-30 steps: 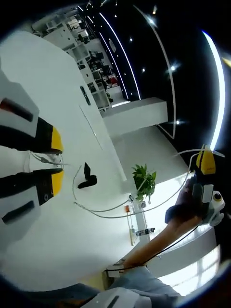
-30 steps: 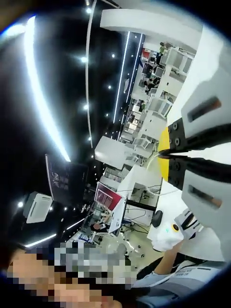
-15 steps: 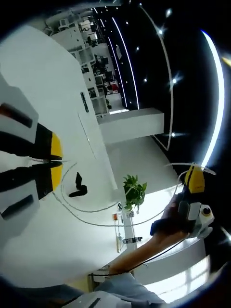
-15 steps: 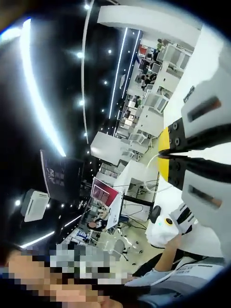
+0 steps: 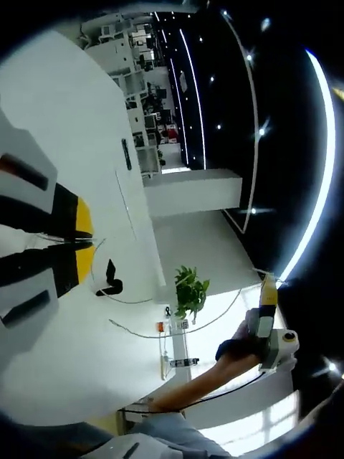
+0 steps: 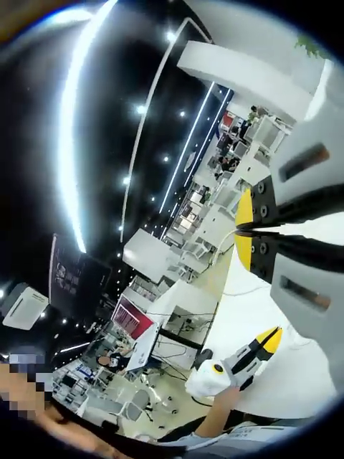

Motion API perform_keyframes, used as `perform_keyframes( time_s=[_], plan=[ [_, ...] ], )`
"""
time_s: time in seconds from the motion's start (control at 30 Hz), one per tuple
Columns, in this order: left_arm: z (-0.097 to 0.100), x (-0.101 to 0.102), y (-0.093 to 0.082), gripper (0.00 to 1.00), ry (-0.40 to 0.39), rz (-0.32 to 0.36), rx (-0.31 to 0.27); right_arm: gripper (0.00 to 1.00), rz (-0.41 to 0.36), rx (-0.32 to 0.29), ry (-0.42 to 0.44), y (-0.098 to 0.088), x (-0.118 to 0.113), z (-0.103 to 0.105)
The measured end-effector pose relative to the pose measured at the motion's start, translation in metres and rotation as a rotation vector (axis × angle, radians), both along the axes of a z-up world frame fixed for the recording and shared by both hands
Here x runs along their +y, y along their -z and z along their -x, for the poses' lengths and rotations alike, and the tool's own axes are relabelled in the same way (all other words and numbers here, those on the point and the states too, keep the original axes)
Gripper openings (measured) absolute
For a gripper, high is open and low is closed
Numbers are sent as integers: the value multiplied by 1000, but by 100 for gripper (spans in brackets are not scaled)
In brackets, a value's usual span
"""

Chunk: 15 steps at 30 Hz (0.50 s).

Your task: Peel open the Velcro strap on the desktop, arrange the wired earphones neatly onto it, and close the Velcro strap to secure them.

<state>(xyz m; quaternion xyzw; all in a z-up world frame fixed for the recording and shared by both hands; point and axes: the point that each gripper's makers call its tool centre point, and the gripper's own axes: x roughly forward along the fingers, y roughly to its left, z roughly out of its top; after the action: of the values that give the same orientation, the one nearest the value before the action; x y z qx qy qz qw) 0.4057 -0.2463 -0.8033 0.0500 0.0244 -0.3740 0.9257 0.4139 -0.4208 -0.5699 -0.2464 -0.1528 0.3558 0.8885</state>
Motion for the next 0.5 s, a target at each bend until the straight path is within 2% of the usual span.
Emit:
perform_keyframes(
  time_s=[0.03, 0.07, 0.1, 0.23, 0.37, 0.5],
  plan=[
    [1, -1, -2, 7, 3, 8, -4, 4, 7, 13, -9, 4, 2, 1],
    [1, -2, -7, 7, 3, 26, -12, 4, 12, 29, -19, 9, 33, -6],
    [1, -1, -13, 7, 2, 48, -22, 4, 17, 44, -34, 14, 50, -8],
    [0, 1, -29, 7, 6, 115, -51, 4, 12, 90, -86, 24, 61, -2],
    [-1, 3, -33, 7, 8, 161, -44, 4, 5, 112, -110, 27, 64, 2],
    [-4, 7, -34, 7, 9, 218, -22, 4, 46, 186, -119, 55, 65, 2]
  ],
)
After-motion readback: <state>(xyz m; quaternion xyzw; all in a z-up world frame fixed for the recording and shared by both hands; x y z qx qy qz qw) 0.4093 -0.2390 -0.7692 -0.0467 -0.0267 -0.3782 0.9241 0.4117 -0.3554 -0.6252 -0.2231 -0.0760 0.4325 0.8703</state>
